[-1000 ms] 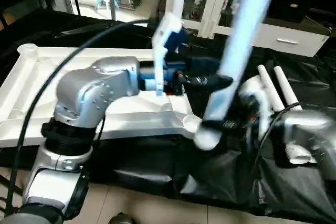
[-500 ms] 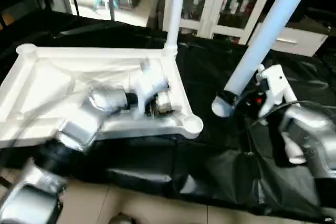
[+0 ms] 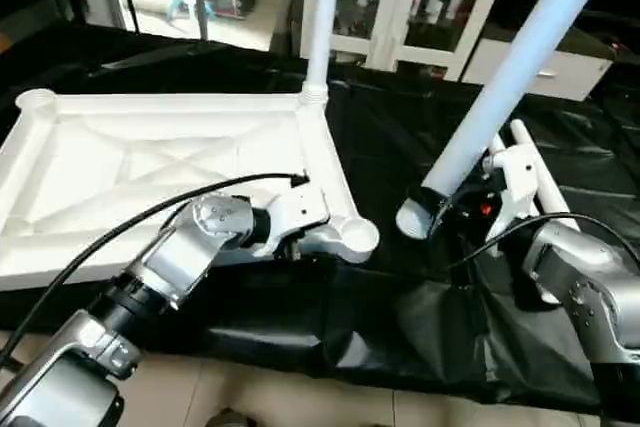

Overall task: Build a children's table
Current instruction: Pick table leg

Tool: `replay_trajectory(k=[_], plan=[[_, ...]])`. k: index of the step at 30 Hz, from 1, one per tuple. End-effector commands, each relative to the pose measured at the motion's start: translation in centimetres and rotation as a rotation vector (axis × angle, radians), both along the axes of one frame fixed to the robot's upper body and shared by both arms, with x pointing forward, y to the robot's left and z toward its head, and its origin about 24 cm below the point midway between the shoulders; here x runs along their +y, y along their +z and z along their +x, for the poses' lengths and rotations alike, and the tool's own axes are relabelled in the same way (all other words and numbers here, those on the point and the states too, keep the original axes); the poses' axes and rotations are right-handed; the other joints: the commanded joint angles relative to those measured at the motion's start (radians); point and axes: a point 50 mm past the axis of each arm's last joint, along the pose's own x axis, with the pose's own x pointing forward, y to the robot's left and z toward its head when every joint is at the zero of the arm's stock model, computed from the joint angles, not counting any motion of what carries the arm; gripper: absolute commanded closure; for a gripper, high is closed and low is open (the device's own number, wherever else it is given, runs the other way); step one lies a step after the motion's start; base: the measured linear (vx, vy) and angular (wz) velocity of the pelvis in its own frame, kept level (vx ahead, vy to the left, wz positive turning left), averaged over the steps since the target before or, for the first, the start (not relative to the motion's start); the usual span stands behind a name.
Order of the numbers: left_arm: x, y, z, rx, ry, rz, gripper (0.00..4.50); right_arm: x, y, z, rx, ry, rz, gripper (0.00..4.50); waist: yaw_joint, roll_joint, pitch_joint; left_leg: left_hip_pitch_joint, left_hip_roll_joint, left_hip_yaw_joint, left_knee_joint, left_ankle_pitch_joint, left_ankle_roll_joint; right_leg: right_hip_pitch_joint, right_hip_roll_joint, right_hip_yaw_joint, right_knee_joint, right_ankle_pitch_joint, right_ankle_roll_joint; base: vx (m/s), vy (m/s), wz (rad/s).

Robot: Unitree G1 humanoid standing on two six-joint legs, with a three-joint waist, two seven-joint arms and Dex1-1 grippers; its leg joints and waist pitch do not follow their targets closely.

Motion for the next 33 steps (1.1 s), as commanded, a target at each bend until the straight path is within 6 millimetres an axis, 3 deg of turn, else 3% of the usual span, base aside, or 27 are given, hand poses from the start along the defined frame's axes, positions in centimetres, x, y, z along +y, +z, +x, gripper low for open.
replay_trajectory(k=[1,6,7,11,12,13,21,31,33], plan=[[0.0,0.2,0.4,0.012,-0.004,-0.015,1.17,0.2,0.1,-0.6,0.015,0.04,0.004,2.61,0.002,0.016,-0.073,0.028,0.046,-0.024,-0.085,-0.274,-0.055,0.04,-0.049,0.032,-0.068,-0.239,-0.167,0.0,0.0,0.0],[0.5,0.0,0.6,0.053,0.017,-0.041,1.56,0.5,0.0,-0.9,0.037,0.067,0.014,2.61,0.003,0.016,-0.073,0.028,0.048,-0.024,-0.086,-0.276,-0.055,0.039,-0.05,0.032,-0.067,-0.223,-0.186,0.0,0.0,0.0],[0.7,-0.1,0.6,0.054,0.016,-0.033,1.57,0.5,0.0,-0.9,0.038,0.068,0.014,2.61,0.003,0.012,-0.072,0.027,0.048,-0.024,-0.087,-0.282,-0.055,0.04,-0.051,0.032,-0.067,-0.232,-0.184,0.0,0.0,0.0],[1.1,-0.2,0.7,0.078,0.029,-0.043,1.99,0.6,0.1,-0.9,0.046,0.084,0.015,2.61,0.004,0.015,-0.072,0.03,0.049,-0.025,-0.087,-0.294,-0.059,0.038,-0.053,0.032,-0.069,-0.255,-0.179,0.0,0.0,0.0],[1.1,-0.1,0.6,0.099,0.022,-0.059,2.0,0.6,0.1,-1.0,0.051,0.092,0.015,2.61,0.003,0.008,-0.072,0.028,0.049,-0.025,-0.087,-0.289,-0.057,0.039,-0.053,0.032,-0.07,-0.254,-0.178,0.0,0.0,0.0],[1.1,-0.1,0.6,0.099,0.022,-0.059,2.06,0.6,0.1,-1.0,0.051,0.092,0.015,2.61,0.004,0.012,-0.071,0.029,0.049,-0.025,-0.088,-0.288,-0.056,0.038,-0.054,0.033,-0.069,-0.261,-0.178,0.0,0.0,0.0],[1.4,-0.4,0.0,0.158,-0.013,-0.051,2.71,0.4,0.2,-0.9,0.057,0.097,0.017,2.61,0.004,0.013,-0.071,0.029,0.049,-0.025,-0.088,-0.285,-0.057,0.038,-0.055,0.033,-0.069,-0.252,-0.182,0.0,0.0,0.0],[1.6,-0.6,-0.2,0.185,-0.014,-0.058,3.36,0.4,0.3,-0.8,0.055,0.098,0.013,2.61,0.004,0.011,-0.07,0.028,0.049,-0.025,-0.089,-0.295,-0.059,0.037,-0.056,0.033,-0.071,-0.28,-0.177,0.0,0.0,0.0],[1.6,-0.6,-0.2,0.189,-0.015,-0.062,3.67,0.4,0.3,-0.7,0.055,0.1,0.012,2.61,0.003,0.011,-0.07,0.028,0.05,-0.025,-0.089,-0.293,-0.058,0.036,-0.055,0.033,-0.071,-0.276,-0.176,0.0,0.0,0.0]])
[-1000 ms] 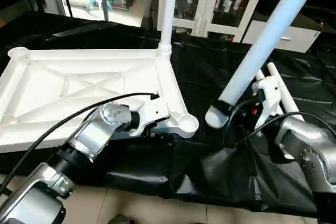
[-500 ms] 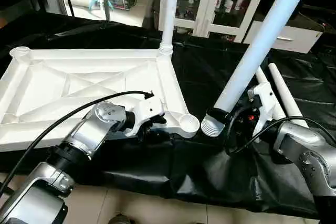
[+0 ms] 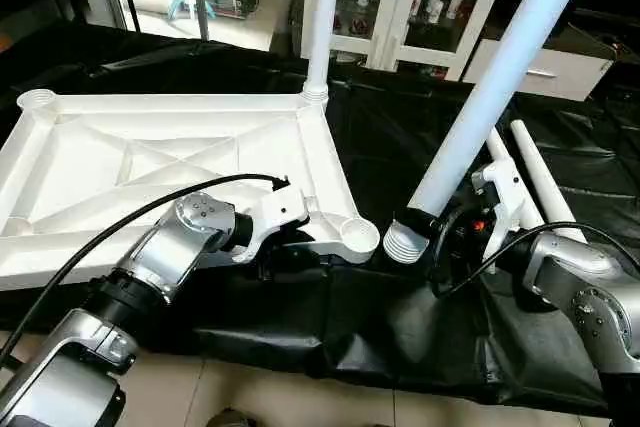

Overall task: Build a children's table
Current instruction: Pick table leg, then insert table leg to table base

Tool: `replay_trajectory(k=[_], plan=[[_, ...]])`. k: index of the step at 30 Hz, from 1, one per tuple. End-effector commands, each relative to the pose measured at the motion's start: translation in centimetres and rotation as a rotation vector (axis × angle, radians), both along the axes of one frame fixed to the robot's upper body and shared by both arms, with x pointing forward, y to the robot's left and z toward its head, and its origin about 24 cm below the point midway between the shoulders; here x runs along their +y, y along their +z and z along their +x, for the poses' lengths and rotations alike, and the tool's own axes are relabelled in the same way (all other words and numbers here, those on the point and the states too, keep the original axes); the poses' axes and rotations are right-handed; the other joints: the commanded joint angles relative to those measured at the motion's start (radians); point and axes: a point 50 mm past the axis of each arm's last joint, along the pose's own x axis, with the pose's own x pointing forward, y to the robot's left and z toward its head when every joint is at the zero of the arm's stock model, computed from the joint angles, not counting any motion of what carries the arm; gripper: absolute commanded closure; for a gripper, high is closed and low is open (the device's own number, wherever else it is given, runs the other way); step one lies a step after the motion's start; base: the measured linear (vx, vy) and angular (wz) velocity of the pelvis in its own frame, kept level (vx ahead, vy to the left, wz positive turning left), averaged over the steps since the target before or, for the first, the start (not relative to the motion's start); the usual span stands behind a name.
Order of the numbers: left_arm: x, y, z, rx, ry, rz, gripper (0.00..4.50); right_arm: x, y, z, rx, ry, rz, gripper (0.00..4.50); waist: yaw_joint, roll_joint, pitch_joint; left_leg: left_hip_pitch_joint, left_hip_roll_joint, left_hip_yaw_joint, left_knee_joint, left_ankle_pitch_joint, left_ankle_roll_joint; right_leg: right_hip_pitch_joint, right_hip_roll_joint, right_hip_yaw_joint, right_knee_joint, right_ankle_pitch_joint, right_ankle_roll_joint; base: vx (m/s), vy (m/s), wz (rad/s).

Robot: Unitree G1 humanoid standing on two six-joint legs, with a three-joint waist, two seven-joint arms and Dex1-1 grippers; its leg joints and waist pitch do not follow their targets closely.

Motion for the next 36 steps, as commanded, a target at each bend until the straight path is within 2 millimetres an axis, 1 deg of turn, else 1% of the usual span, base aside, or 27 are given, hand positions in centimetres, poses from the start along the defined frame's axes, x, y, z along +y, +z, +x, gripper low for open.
replay_trajectory(k=[1,3,5,7,9,10,11,15,18,22,23,24,25,26,27,28,29,30,31,33,34,35,36], plan=[[-0.2,0.0,-0.3,0.013,-0.011,-0.014,3.69,-0.2,1.0,0.3,-0.035,0.008,-0.006,2.61,0.002,0.011,-0.07,0.029,0.05,-0.026,-0.089,-0.292,-0.057,0.037,-0.055,0.033,-0.07,-0.273,-0.177,0.0,0.0,0.0],[-0.2,0.0,-0.3,0.014,-0.009,-0.023,3.72,-0.2,1.1,0.3,-0.036,0.009,-0.006,2.61,0.002,0.011,-0.071,0.028,0.05,-0.025,-0.089,-0.284,-0.056,0.037,-0.055,0.033,-0.069,-0.262,-0.179,0.0,0.0,0.0],[-0.2,0.0,-0.3,0.017,-0.012,-0.029,4.02,-0.2,1.1,0.3,-0.036,0.009,-0.006,2.61,0.003,0.01,-0.072,0.028,0.05,-0.024,-0.088,-0.266,-0.051,0.039,-0.055,0.033,-0.067,-0.236,-0.185,0.0,0.0,0.0],[-0.3,-0.1,-0.5,0.029,-0.024,-0.035,4.12,-0.2,1.1,0.3,-0.033,0.013,-0.005,2.61,0.003,0.008,-0.072,0.027,0.049,-0.023,-0.087,-0.254,-0.046,0.039,-0.054,0.033,-0.065,-0.222,-0.19,0.0,0.0,0.0],[-0.3,-0.1,-0.6,0.033,-0.03,-0.036,4.34,-0.2,1.1,0.3,-0.032,0.015,-0.003,2.61,0.003,0.01,-0.071,0.028,0.05,-0.023,-0.088,-0.253,-0.045,0.039,-0.055,0.033,-0.065,-0.224,-0.192,0.0,0.0,0.0],[-0.3,-0.3,-0.8,0.032,-0.036,-0.027,4.34,-0.1,1.1,0.2,-0.027,0.024,0.001,2.61,0.003,0.009,-0.071,0.027,0.05,-0.023,-0.088,-0.257,-0.045,0.04,-0.056,0.033,-0.067,-0.232,-0.191,0.0,0.0,0.0],[-0.3,-0.4,-0.9,0.03,-0.04,-0.02,4.44,0.0,1.0,0.2,-0.025,0.027,0.002,2.61,0.003,0.008,-0.07,0.027,0.051,-0.023,-0.089,-0.262,-0.045,0.04,-0.055,0.033,-0.067,-0.24,-0.189,0.0,0.0,0.0],[-0.2,-1.0,-1.6,0.037,-0.061,0.008,4.44,0.2,1.0,0.3,-0.024,0.031,0.004,2.61,0.002,0.01,-0.069,0.029,0.051,-0.024,-0.09,-0.277,-0.049,0.037,-0.055,0.033,-0.069,-0.262,-0.183,0.0,0.0,0.0],[-0.2,-1.6,-2.5,0.037,-0.06,0.045,4.44,0.7,1.0,0.5,-0.015,0.04,0.018,2.61,0.0,0.008,-0.068,0.028,0.053,-0.025,-0.092,-0.283,-0.051,0.036,-0.056,0.034,-0.07,-0.281,-0.177,0.0,0.0,0.0],[-0.5,-1.5,-3.0,0.056,-0.016,0.027,4.44,1.2,1.0,0.6,0.01,0.06,0.038,2.61,-0.001,0.008,-0.068,0.031,0.054,-0.024,-0.091,-0.286,-0.054,0.034,-0.056,0.034,-0.068,-0.289,-0.176,0.0,0.0,0.0],[-0.8,-1.4,-3.3,0.062,-0.011,0.017,4.44,1.4,0.8,0.5,0.021,0.074,0.039,2.61,0.0,0.002,-0.067,0.029,0.053,-0.024,-0.091,-0.274,-0.05,0.035,-0.055,0.034,-0.068,-0.284,-0.177,0.0,0.0,0.0],[-0.9,-1.3,-3.4,0.062,-0.012,0.014,4.44,1.5,0.7,0.4,0.026,0.081,0.037,2.61,0.0,0.004,-0.068,0.029,0.053,-0.024,-0.091,-0.271,-0.051,0.035,-0.055,0.034,-0.068,-0.282,-0.178,0.0,0.0,0.0],[-1.2,-1.2,-3.6,0.057,-0.016,0.003,4.44,1.7,0.5,0.2,0.035,0.098,0.032,2.61,-0.002,-0.008,-0.067,0.027,0.052,-0.021,-0.09,-0.269,-0.046,0.034,-0.053,0.034,-0.071,-0.286,-0.174,0.0,0.0,0.0],[-1.3,-1.1,-3.7,0.054,-0.018,0.0,4.44,1.7,0.4,0.2,0.038,0.102,0.031,2.61,0.001,-0.002,-0.066,0.027,0.052,-0.023,-0.091,-0.272,-0.044,0.034,-0.056,0.035,-0.072,-0.305,-0.168,0.0,0.0,0.0],[-1.4,-1.1,-3.8,0.05,-0.023,-0.002,4.44,1.8,0.3,0.1,0.042,0.103,0.031,2.61,0.001,-0.002,-0.065,0.027,0.051,-0.023,-0.091,-0.276,-0.045,0.033,-0.055,0.035,-0.074,-0.32,-0.16,0.0,0.0,0.0],[-1.4,-1.1,-3.8,0.05,-0.023,-0.002,4.44,1.8,0.3,0.1,0.042,0.103,0.031,2.61,0.001,-0.002,-0.065,0.027,0.051,-0.023,-0.091,-0.276,-0.045,0.033,-0.055,0.035,-0.074,-0.32,-0.16,0.0,0.0,0.0],[-1.7,-0.9,-3.8,0.029,-0.047,-0.008,4.44,1.7,0.1,0.2,0.046,0.101,0.031,2.61,0.0,-0.01,-0.065,0.026,0.05,-0.023,-0.091,-0.283,-0.045,0.032,-0.054,0.035,-0.076,-0.339,-0.15,0.0,0.0,0.0],[-1.7,-0.8,-3.8,0.017,-0.054,-0.007,4.44,1.7,0.0,0.2,0.046,0.099,0.03,2.61,0.001,-0.005,-0.065,0.027,0.051,-0.024,-0.092,-0.286,-0.046,0.031,-0.055,0.035,-0.077,-0.348,-0.145,0.0,0.0,0.0],[-1.6,-0.7,-3.6,-0.018,-0.054,0.01,4.44,1.7,0.1,0.4,0.044,0.095,0.031,2.61,0.001,-0.006,-0.065,0.027,0.051,-0.024,-0.092,-0.285,-0.046,0.031,-0.055,0.035,-0.078,-0.348,-0.143,0.0,0.0,0.0],[-1.3,-0.5,-3.4,-0.026,-0.056,0.028,4.44,1.7,0.2,0.5,0.041,0.092,0.033,2.61,0.001,-0.005,-0.066,0.026,0.051,-0.025,-0.092,-0.281,-0.048,0.031,-0.055,0.035,-0.076,-0.337,-0.141,0.0,0.0,0.0],[-1.1,-0.5,-3.5,-0.012,-0.052,0.033,4.2,1.7,0.3,0.6,0.04,0.091,0.034,2.61,0.001,-0.005,-0.066,0.026,0.05,-0.024,-0.092,-0.283,-0.049,0.03,-0.055,0.035,-0.076,-0.332,-0.144,0.0,0.0,0.0],[-0.9,-0.3,-3.5,-0.003,-0.05,0.037,3.91,1.7,0.3,0.6,0.039,0.091,0.034,2.61,0.001,0.0,-0.067,0.027,0.05,-0.025,-0.093,-0.281,-0.053,0.031,-0.055,0.034,-0.073,-0.322,-0.148,0.0,0.0,0.0],[-0.9,-0.3,-3.5,-0.003,-0.048,0.037,3.91,1.7,0.3,0.6,0.039,0.091,0.035,2.61,0.001,-0.001,-0.067,0.028,0.051,-0.025,-0.092,-0.28,-0.054,0.031,-0.054,0.035,-0.074,-0.316,-0.149,0.0,0.0,0.0]])
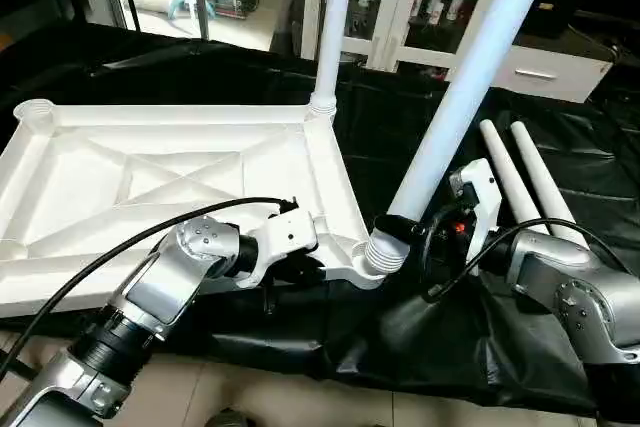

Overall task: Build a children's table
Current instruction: Insert table leg to table base

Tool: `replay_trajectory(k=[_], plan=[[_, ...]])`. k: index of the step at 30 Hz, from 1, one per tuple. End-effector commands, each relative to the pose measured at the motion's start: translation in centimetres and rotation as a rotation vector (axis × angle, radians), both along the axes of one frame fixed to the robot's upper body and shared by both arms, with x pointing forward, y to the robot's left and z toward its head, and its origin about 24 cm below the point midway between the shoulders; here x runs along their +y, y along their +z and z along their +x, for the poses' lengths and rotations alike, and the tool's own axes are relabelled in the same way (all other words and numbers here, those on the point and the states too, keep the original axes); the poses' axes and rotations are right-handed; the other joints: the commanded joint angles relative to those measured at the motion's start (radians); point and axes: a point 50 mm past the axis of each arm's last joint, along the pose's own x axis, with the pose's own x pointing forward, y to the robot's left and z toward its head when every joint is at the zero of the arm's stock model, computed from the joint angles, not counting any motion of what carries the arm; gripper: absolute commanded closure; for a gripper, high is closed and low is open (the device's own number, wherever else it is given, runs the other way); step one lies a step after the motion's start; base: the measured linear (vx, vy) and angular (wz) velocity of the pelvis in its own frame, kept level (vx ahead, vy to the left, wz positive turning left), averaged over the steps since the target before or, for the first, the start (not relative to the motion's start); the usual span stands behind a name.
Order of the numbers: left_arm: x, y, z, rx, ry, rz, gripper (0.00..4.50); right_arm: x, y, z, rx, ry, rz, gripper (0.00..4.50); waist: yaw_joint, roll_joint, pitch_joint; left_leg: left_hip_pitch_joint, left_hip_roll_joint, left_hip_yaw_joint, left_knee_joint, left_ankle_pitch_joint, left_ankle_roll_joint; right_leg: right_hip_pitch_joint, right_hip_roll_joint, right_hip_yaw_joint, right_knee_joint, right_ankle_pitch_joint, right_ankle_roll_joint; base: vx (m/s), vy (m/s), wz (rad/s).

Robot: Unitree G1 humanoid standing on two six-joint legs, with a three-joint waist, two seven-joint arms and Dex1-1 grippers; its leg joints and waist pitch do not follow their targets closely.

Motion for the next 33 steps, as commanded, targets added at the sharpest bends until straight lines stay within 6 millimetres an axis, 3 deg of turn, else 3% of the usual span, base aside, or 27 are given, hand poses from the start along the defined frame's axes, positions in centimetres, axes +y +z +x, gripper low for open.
replay_trajectory(k=[1,6,22,33], plan=[[0.1,-0.1,-0.2,0.014,-0.003,0.016,3.89,-0.1,0.6,0.3,-0.026,-0.003,0.0,2.61,0.001,0.004,-0.065,0.025,0.05,-0.026,-0.09,-0.275,-0.053,0.033,-0.054,0.034,-0.07,-0.302,-0.158,0.0,0.0,0.0],[0.4,0.1,0.1,-0.032,0.008,0.033,3.49,-0.2,0.6,0.2,-0.026,-0.004,-0.003,2.61,0.001,0.005,-0.066,0.026,0.05,-0.024,-0.089,-0.264,-0.047,0.033,-0.052,0.034,-0.069,-0.278,-0.166,0.0,0.0,0.0],[1.2,-0.4,-0.8,0.03,-0.022,0.063,3.49,-0.2,0.7,0.3,-0.027,-0.003,-0.002,2.61,0.0,0.005,-0.066,0.027,0.05,-0.025,-0.09,-0.28,-0.056,0.032,-0.053,0.034,-0.07,-0.294,-0.164,0.0,0.0,0.0],[1.0,-0.5,-0.7,0.025,0.005,0.038,4.43,1.1,0.2,1.1,-0.019,0.016,0.015,2.61,-0.003,0.004,-0.067,0.028,0.049,-0.024,-0.089,-0.28,-0.061,0.029,-0.052,0.033,-0.067,-0.284,-0.171,0.0,0.0,0.0]])
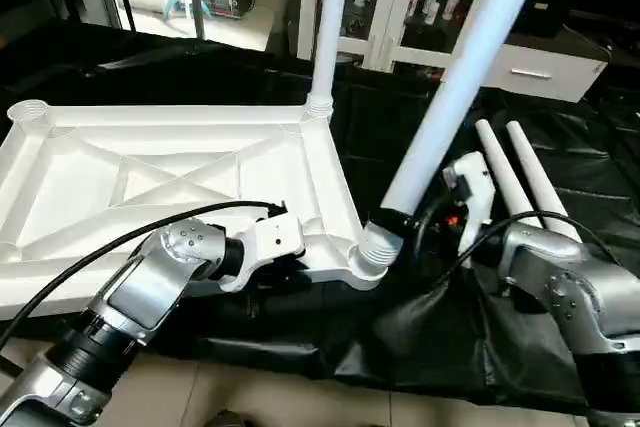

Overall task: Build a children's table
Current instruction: Insert table leg to table base

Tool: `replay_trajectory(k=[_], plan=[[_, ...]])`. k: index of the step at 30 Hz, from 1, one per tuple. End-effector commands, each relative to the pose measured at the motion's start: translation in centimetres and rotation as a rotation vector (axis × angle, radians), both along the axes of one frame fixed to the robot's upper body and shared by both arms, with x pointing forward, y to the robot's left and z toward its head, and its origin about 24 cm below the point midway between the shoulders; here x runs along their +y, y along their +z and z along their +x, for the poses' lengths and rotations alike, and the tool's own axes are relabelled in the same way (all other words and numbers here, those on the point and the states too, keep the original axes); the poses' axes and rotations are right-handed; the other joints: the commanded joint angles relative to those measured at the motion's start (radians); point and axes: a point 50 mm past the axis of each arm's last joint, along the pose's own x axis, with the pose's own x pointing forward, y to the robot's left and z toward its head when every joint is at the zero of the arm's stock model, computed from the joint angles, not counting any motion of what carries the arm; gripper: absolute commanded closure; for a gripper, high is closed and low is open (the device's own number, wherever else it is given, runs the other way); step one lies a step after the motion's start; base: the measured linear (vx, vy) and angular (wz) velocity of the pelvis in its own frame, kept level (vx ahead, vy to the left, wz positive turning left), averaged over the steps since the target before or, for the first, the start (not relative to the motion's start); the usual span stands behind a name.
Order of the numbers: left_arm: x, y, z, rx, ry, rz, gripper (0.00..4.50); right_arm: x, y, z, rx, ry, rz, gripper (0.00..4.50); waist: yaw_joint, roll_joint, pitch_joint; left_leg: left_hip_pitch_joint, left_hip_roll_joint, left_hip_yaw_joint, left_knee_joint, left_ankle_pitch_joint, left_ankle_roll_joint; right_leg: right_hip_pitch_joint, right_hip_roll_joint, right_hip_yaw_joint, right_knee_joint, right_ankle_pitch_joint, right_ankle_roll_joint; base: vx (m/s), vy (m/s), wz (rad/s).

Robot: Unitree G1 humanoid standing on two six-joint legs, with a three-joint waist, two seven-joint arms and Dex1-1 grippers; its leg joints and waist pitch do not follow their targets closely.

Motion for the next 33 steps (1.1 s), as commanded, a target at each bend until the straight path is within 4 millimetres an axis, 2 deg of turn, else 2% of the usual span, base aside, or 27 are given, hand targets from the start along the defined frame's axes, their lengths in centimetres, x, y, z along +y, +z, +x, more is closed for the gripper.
replay_trajectory(k=[1,5,7,8,9,13,14,21,23,25,33], plan=[[-0.3,-0.7,-0.1,0.025,0.012,-0.008,4.43,0.0,0.4,0.5,-0.025,-0.001,-0.005,2.61,-0.001,0.007,-0.064,0.027,0.049,-0.024,-0.089,-0.281,-0.062,0.031,-0.051,0.033,-0.068,-0.287,-0.17,0.0,0.0,0.0],[-0.5,-0.7,-0.1,0.026,0.005,-0.011,4.43,0.3,-0.1,1.0,-0.008,0.015,-0.005,2.61,-0.001,0.005,-0.064,0.028,0.049,-0.024,-0.088,-0.286,-0.059,0.03,-0.053,0.034,-0.07,-0.307,-0.165,0.0,0.0,0.0],[-0.6,-0.8,-0.2,0.027,0.002,-0.01,4.43,0.4,0.0,1.2,-0.009,0.02,-0.004,2.61,-0.002,-0.002,-0.064,0.027,0.049,-0.024,-0.089,-0.282,-0.055,0.031,-0.053,0.034,-0.071,-0.315,-0.163,0.0,0.0,0.0],[-0.6,-0.8,-0.2,0.028,0.001,-0.01,4.43,0.4,0.1,1.2,-0.008,0.025,0.001,2.61,-0.001,0.001,-0.064,0.028,0.05,-0.023,-0.088,-0.279,-0.055,0.03,-0.053,0.035,-0.071,-0.315,-0.16,0.0,0.0,0.0],[-0.7,-0.9,-0.3,0.029,0.0,-0.011,4.43,0.4,0.2,1.3,-0.008,0.029,0.004,2.61,-0.002,-0.004,-0.064,0.026,0.05,-0.024,-0.088,-0.278,-0.054,0.031,-0.052,0.034,-0.071,-0.315,-0.158,0.0,0.0,0.0],[-0.8,-0.9,-0.5,0.026,0.001,-0.009,4.43,0.3,0.2,1.3,-0.01,0.04,0.002,2.61,0.0,-0.004,-0.064,0.027,0.05,-0.023,-0.088,-0.274,-0.051,0.03,-0.053,0.034,-0.072,-0.322,-0.156,0.0,0.0,0.0],[-0.8,-0.9,-0.5,0.022,0.003,-0.007,4.43,0.3,0.3,1.2,-0.012,0.053,0.003,2.61,-0.001,-0.009,-0.065,0.026,0.05,-0.023,-0.088,-0.271,-0.049,0.031,-0.053,0.034,-0.071,-0.318,-0.154,0.0,0.0,0.0],[-1.0,-0.8,-0.3,0.015,0.007,-0.007,4.43,-0.1,0.4,0.4,0.0,0.107,-0.025,2.61,0.001,-0.008,-0.064,0.026,0.051,-0.023,-0.088,-0.273,-0.045,0.03,-0.053,0.034,-0.073,-0.333,-0.148,0.0,0.0,0.0],[-1.0,-0.7,-0.2,0.014,0.001,-0.005,4.43,-0.4,0.1,0.2,0.008,0.122,-0.062,2.61,0.001,-0.004,-0.064,0.028,0.051,-0.024,-0.088,-0.281,-0.05,0.029,-0.052,0.034,-0.074,-0.338,-0.145,0.0,0.0,0.0],[-1.0,-0.7,-0.1,0.013,0.0,-0.004,4.43,-0.4,0.0,0.1,0.008,0.126,-0.073,2.61,0.0,-0.007,-0.064,0.025,0.051,-0.024,-0.089,-0.282,-0.049,0.031,-0.053,0.034,-0.074,-0.334,-0.146,0.0,0.0,0.0],[-1.1,-0.5,-0.1,0.009,-0.009,-0.003,4.43,-0.7,-0.7,0.1,0.008,0.147,-0.146,2.61,0.0,-0.007,-0.064,0.027,0.052,-0.026,-0.089,-0.307,-0.053,0.028,-0.053,0.034,-0.077,-0.354,-0.143,0.0,0.0,0.0]])
